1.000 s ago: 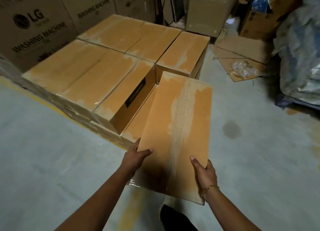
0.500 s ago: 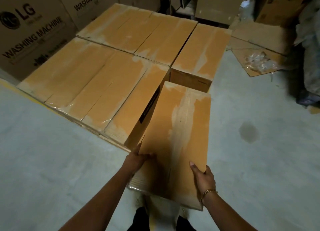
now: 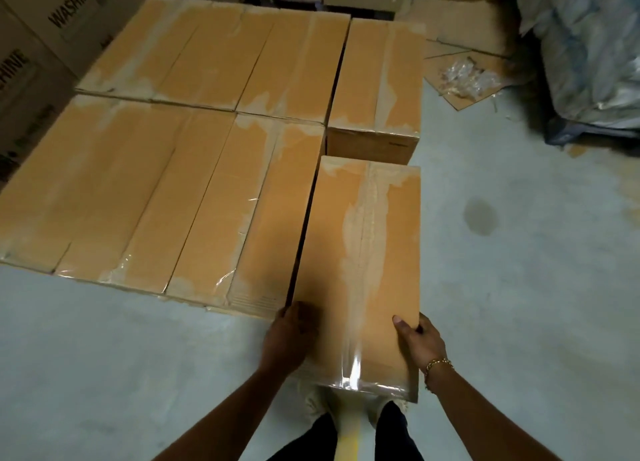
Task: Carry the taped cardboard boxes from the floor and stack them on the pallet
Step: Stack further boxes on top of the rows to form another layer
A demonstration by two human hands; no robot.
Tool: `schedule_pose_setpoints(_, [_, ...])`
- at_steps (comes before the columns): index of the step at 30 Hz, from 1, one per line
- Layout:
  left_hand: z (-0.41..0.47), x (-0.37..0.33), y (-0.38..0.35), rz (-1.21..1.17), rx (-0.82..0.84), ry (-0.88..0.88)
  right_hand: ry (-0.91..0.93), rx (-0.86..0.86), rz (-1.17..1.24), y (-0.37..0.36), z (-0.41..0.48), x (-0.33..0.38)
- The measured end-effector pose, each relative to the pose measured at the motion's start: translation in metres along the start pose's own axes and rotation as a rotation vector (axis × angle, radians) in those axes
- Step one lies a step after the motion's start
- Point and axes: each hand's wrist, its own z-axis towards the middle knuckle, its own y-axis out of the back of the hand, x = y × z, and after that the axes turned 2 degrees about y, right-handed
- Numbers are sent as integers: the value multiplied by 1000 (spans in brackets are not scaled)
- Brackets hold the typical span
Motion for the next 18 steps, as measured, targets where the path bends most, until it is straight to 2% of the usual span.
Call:
schedule_pose_setpoints(4, [-3,17,13,130,-1,-113,15,28,-63,-3,-1,1])
schedule_pose_setpoints(9, [-1,51,29,539,-96,-408,129,131,-134,0,-25,0])
schedule_pose_setpoints(13, [12,88,36,772,19,-479,207,184,-292,-4,-46,-29])
schedule_pose_setpoints(15, [15,98,37,823,99,-474,200,183,-404,-8,-51,-50])
schedule_pose_setpoints(18, [16,106,36,875,119,-487,209,168,-622,-12,-65,-60])
